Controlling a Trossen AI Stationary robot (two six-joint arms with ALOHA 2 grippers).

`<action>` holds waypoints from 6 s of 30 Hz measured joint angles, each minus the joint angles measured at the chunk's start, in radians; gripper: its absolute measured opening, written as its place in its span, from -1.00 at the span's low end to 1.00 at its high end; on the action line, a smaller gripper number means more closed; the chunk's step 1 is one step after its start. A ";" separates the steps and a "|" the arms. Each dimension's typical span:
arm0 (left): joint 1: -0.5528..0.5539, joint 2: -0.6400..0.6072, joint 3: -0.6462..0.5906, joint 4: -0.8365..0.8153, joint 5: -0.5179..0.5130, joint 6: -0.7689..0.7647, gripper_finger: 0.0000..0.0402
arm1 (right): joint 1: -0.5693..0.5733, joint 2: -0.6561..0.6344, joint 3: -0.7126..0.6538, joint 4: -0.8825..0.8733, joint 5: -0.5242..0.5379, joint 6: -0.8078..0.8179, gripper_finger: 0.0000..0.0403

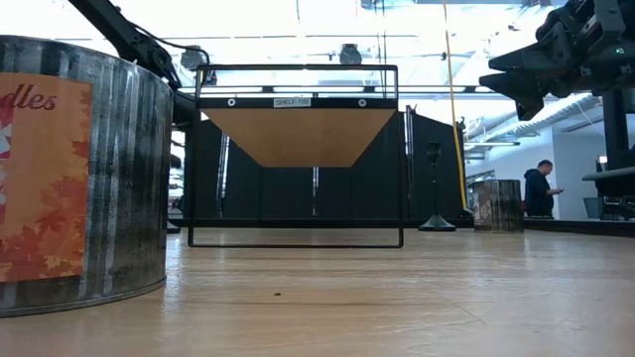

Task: Pick & Place candle stick holders
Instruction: Put the top orange scented candle on the shelf

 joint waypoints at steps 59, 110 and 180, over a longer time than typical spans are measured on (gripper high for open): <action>-0.029 -0.502 0.060 0.249 0.086 0.252 -1.00 | 0.000 0.000 0.000 0.000 0.000 0.000 -0.23; -0.375 0.200 0.777 0.056 0.192 0.466 -1.00 | 0.000 0.000 0.000 0.000 0.000 0.000 -0.23; -0.350 0.212 0.776 0.122 0.186 0.547 -0.92 | 0.000 0.000 0.000 0.000 0.000 0.007 -0.23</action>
